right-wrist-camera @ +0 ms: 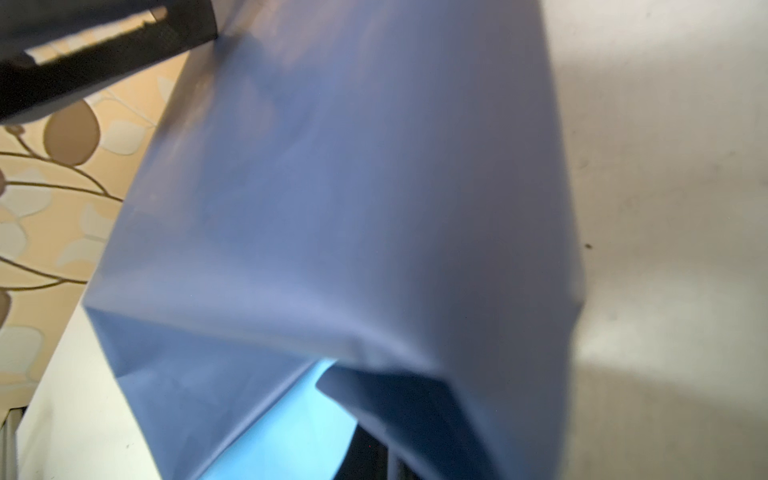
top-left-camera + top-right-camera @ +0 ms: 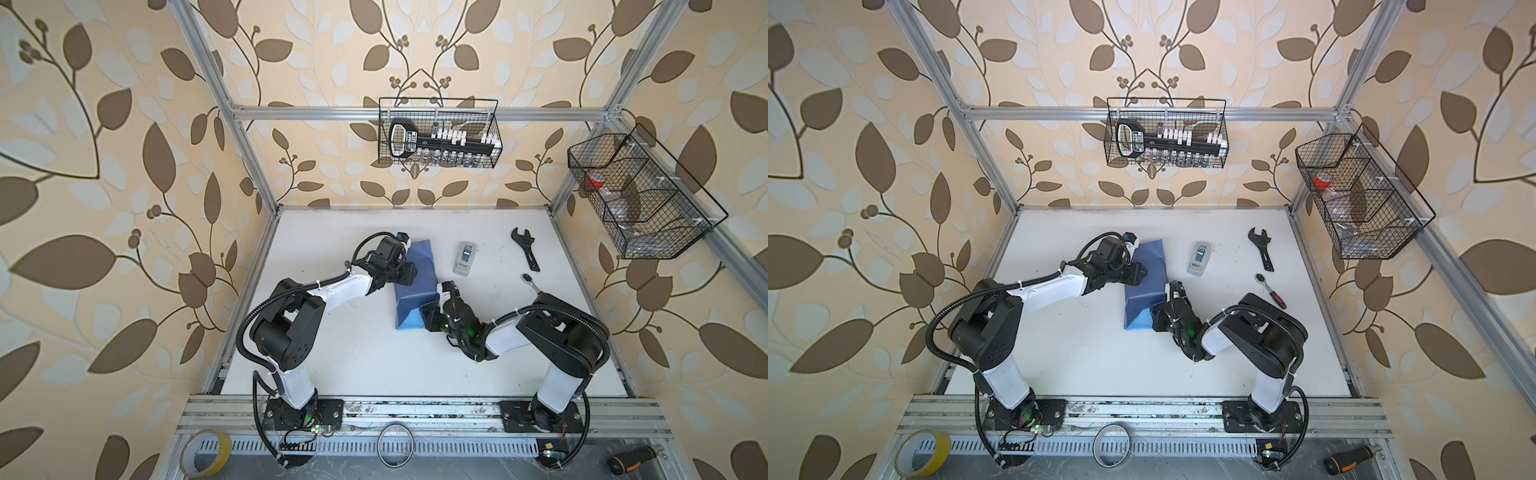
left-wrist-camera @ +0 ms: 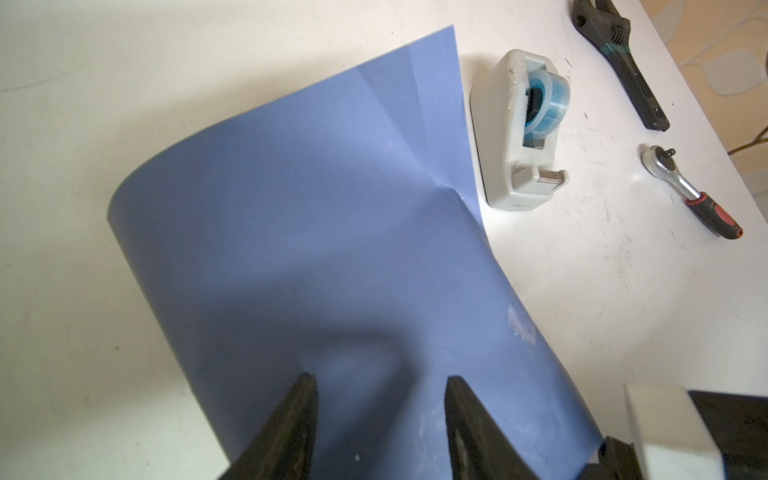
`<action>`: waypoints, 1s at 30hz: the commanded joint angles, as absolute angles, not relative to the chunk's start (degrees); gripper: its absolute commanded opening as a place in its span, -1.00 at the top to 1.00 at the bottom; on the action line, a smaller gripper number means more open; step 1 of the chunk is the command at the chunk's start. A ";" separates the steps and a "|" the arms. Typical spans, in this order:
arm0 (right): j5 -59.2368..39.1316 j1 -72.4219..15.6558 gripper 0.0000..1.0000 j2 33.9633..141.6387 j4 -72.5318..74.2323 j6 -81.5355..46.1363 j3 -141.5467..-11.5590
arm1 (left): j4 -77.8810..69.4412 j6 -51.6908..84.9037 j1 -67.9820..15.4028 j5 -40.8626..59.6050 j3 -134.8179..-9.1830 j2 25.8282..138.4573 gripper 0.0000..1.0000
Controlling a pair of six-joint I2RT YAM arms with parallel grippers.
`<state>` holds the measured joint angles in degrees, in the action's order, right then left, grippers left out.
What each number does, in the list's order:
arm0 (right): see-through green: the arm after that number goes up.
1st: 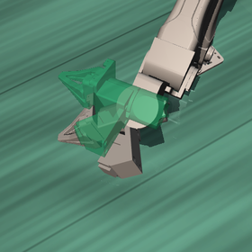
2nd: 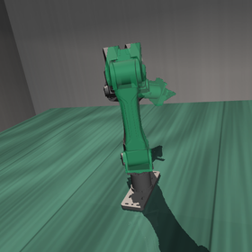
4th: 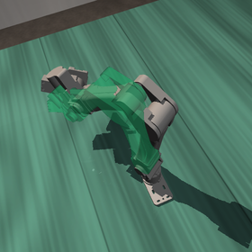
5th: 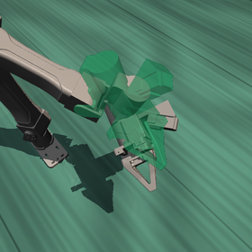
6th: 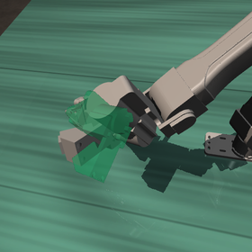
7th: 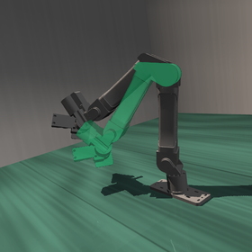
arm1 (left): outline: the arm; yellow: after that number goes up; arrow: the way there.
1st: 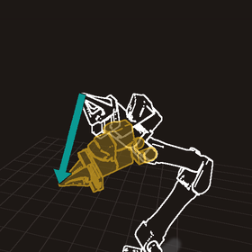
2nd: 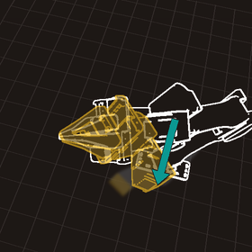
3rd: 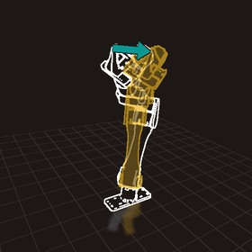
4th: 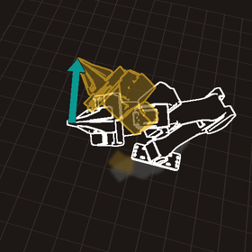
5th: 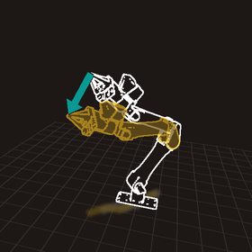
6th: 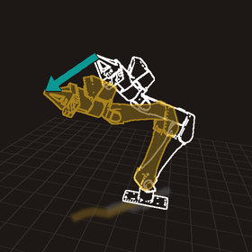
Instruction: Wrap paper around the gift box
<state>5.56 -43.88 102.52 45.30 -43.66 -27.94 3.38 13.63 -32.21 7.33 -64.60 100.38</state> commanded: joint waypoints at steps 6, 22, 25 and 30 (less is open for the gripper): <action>3.10 -42.71 0.80 99.40 43.02 -44.34 -25.74 | 5.54 12.58 -32.25 7.53 -63.25 100.86 -0.04; -2.01 -38.71 0.80 99.46 41.77 -43.80 -25.10 | 5.89 12.28 -32.23 7.37 -63.54 100.82 -0.04; -2.54 -38.83 0.81 99.76 42.31 -44.76 -24.01 | 5.98 12.28 -32.19 7.23 -63.53 100.83 -0.04; -2.37 -39.85 0.82 99.14 42.36 -45.63 -21.79 | 5.98 12.24 -32.25 7.31 -63.62 100.86 -0.04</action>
